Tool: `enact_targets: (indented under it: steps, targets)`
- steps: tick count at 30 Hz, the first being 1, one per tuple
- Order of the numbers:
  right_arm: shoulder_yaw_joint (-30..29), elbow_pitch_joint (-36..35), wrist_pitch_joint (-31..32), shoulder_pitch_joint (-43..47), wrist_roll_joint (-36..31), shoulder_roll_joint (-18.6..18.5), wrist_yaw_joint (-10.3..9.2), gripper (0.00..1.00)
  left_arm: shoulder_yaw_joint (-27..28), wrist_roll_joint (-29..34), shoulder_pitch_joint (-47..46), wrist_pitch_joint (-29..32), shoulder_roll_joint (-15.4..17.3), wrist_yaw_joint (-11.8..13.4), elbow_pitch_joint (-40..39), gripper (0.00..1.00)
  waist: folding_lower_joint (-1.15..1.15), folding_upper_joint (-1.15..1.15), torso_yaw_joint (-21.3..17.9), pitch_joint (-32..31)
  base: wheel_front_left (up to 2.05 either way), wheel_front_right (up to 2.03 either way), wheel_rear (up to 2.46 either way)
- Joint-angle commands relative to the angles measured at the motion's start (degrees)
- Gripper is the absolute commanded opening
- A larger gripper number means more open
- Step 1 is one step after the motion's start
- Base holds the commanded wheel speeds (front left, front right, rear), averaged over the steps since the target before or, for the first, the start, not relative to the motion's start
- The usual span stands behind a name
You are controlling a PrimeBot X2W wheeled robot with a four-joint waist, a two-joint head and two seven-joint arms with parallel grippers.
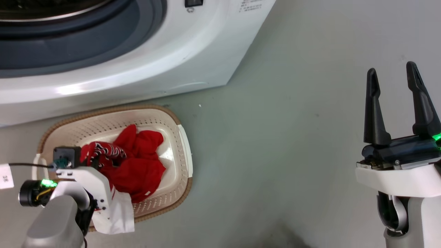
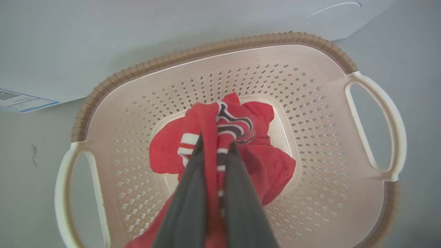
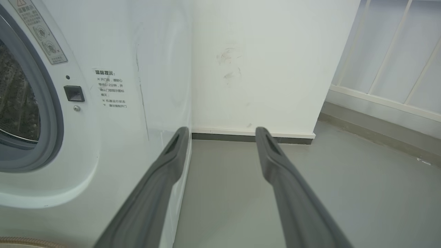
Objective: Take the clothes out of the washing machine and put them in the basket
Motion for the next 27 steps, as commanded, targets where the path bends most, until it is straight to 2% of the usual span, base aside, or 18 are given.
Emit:
enact_targets:
  steps: [1, 7, 14, 20, 23, 24, 25, 26, 27]
  targets:
    - [0.1, -0.4, -0.1, -1.3, 0.0, 0.1, -0.06, 1.00, -0.1, 0.4, -1.2, -0.5, 0.0, -0.3, 0.7, 0.00, -0.01, 0.00, -1.0, 2.3, 0.00, 0.00, 0.00]
    - [-0.2, -1.5, -0.1, -2.3, 0.1, 0.1, -0.05, 1.00, 0.9, -0.3, -7.2, -2.0, -0.1, 0.2, 6.4, 0.00, -0.01, 0.00, -1.8, 6.2, 0.00, 0.00, 0.00]
    - [0.0, -2.1, -0.1, -2.6, 0.3, 0.1, -0.06, 1.00, 1.2, 0.5, -12.7, -3.5, 0.0, 0.9, 9.1, 0.00, -0.01, 0.00, -2.2, 9.3, 0.00, 0.00, 0.00]
    - [0.3, -1.9, -0.1, -3.5, 0.5, 0.1, -0.06, 1.00, 1.1, 1.4, -14.6, -3.9, -0.7, 1.6, 10.2, 0.00, -0.01, 0.00, -2.4, 10.6, 0.00, 0.00, 0.00]
    - [0.4, -1.7, -0.1, -3.7, 0.5, 0.1, -0.06, 1.00, 1.3, 1.0, -13.7, -3.9, -1.7, 1.0, 11.4, 0.00, -0.01, 0.00, -2.4, 10.6, 0.00, 0.00, 0.00]
    - [0.4, -1.6, -0.1, -3.6, 0.5, 0.1, -0.06, 1.00, 1.0, 1.2, -13.6, -3.9, -2.0, 0.9, 12.2, 0.03, -0.01, 0.00, -2.4, 10.5, 0.00, 0.00, 0.00]
    - [0.4, -1.4, -0.1, -3.7, 0.5, 0.1, -0.06, 1.00, 0.7, 1.5, -13.6, -3.9, -2.2, 1.0, 13.0, 0.78, -0.01, 0.00, -2.3, 10.4, 0.00, 0.00, 0.00]
    - [0.5, -1.3, -0.1, -3.7, 0.4, 0.1, -0.06, 1.00, 0.5, 1.6, -13.8, -3.9, -2.4, 1.0, 13.6, 1.00, -0.01, 0.00, -2.2, 10.2, 0.00, 0.00, 0.00]
    - [0.6, -1.2, -0.1, -3.7, 0.3, 0.1, -0.06, 1.00, 0.5, 1.6, -14.2, -3.9, -2.4, 1.1, 13.8, 1.00, -0.01, 0.00, -2.1, 10.0, 0.00, 0.00, 0.00]
